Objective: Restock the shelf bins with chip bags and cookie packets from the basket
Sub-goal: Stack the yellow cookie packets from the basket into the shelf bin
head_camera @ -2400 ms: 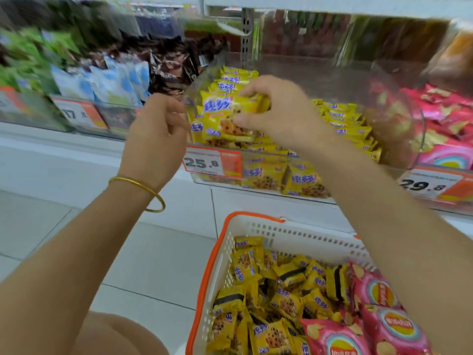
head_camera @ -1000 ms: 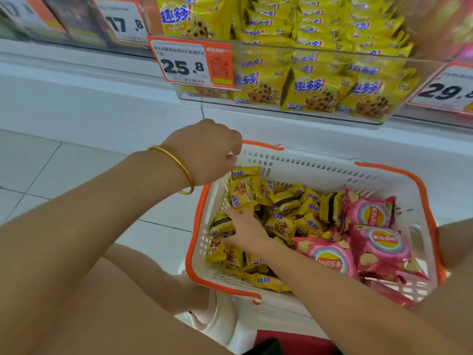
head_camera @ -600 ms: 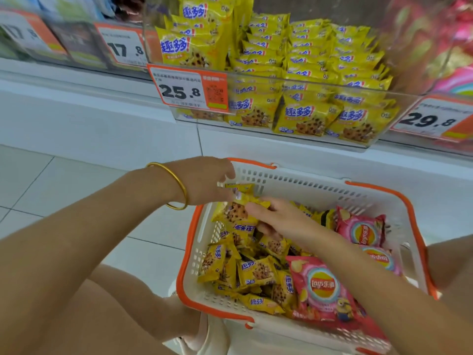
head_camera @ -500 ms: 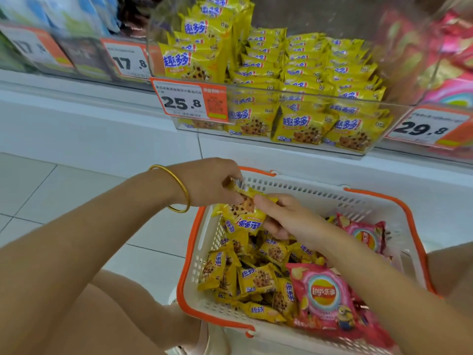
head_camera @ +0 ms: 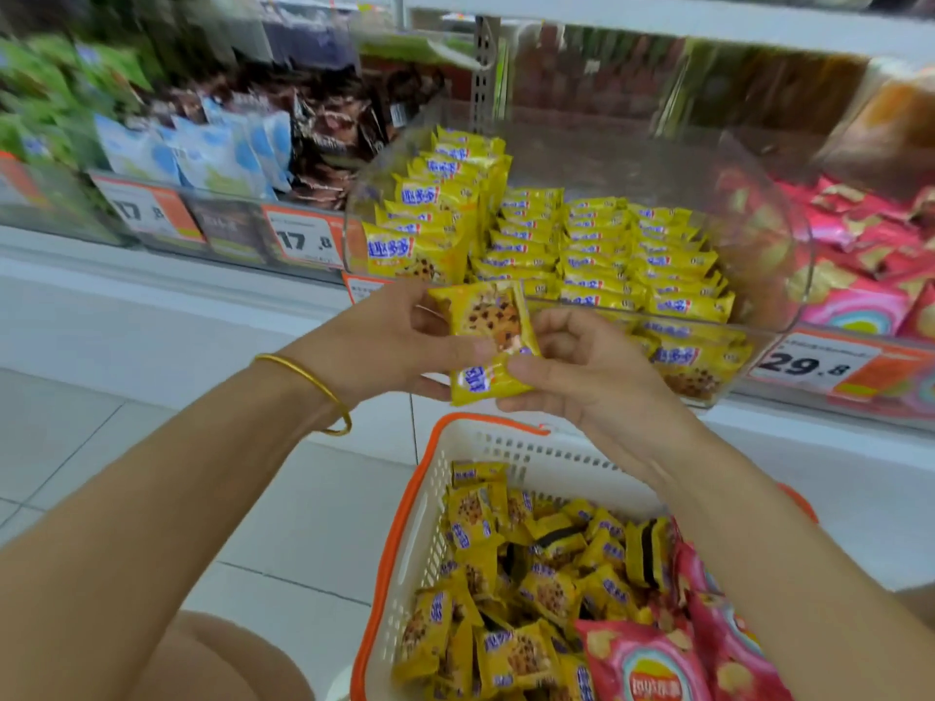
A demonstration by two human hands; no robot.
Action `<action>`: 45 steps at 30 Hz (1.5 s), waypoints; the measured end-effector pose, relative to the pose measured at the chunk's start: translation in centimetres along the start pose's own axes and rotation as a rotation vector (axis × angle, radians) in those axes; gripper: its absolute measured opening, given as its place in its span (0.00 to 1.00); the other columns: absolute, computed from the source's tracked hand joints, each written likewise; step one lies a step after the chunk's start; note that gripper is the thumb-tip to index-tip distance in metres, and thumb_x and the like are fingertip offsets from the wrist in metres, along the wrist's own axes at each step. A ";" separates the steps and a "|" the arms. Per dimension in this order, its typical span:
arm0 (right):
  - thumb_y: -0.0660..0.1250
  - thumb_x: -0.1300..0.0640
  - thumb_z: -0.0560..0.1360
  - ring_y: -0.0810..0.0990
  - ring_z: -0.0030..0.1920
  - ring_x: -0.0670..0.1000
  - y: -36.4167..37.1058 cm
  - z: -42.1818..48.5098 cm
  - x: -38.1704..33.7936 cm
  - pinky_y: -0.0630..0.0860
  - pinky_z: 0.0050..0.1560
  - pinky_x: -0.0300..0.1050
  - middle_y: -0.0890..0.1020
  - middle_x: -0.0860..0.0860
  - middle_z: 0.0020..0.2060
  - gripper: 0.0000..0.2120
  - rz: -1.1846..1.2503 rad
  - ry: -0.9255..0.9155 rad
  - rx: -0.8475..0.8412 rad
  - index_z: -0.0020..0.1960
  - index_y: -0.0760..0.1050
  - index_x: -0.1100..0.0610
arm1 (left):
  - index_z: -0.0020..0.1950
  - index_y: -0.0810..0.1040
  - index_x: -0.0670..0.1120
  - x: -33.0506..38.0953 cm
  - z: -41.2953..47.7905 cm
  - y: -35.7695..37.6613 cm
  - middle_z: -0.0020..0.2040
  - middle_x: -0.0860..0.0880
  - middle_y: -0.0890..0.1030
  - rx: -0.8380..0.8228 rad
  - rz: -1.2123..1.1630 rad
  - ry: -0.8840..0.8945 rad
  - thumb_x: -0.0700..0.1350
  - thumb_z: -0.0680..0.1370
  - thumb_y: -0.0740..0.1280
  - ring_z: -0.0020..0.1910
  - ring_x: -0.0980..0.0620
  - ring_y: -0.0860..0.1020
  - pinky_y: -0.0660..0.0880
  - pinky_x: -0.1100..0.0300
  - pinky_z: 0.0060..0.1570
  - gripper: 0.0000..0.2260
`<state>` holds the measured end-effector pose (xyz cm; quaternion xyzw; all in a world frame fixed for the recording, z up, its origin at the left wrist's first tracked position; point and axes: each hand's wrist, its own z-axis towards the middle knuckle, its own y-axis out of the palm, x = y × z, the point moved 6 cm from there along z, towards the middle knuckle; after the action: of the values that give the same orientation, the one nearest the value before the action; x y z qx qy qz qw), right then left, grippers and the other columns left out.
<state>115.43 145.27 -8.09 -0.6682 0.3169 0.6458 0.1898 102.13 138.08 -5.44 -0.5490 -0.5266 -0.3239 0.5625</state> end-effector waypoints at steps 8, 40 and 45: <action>0.74 0.58 0.69 0.80 0.44 0.50 1.9 1.8 -7.1 0.80 0.47 0.44 0.79 0.50 0.49 0.25 -0.552 -0.368 0.060 0.62 0.69 0.46 | 0.51 0.74 0.50 2.8 -0.2 -3.5 0.52 0.40 0.79 0.193 0.261 0.250 0.55 0.59 0.74 0.48 0.37 0.78 0.77 0.42 0.48 0.24; 0.57 0.47 0.80 0.83 0.40 0.54 3.5 8.3 -6.7 0.80 0.46 0.57 0.80 0.61 0.45 0.18 -0.761 -0.251 0.100 0.48 0.73 0.63 | 0.55 0.81 0.44 3.5 1.1 -6.4 0.48 0.43 0.79 0.673 1.111 0.584 0.34 0.68 0.73 0.50 0.36 0.73 0.72 0.43 0.48 0.16; 0.58 0.56 0.81 0.84 0.40 0.55 2.8 9.7 -6.3 0.82 0.41 0.51 0.81 0.60 0.50 0.09 -0.641 -0.108 0.087 0.55 0.74 0.58 | 0.53 0.80 0.42 3.4 0.9 -6.3 0.48 0.43 0.80 0.669 1.083 0.620 0.30 0.67 0.71 0.51 0.36 0.74 0.74 0.42 0.47 0.16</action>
<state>106.55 150.80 -2.37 -0.6900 0.1076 0.5735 0.4283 96.80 138.51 -0.65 -0.4140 -0.0664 0.0389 0.9070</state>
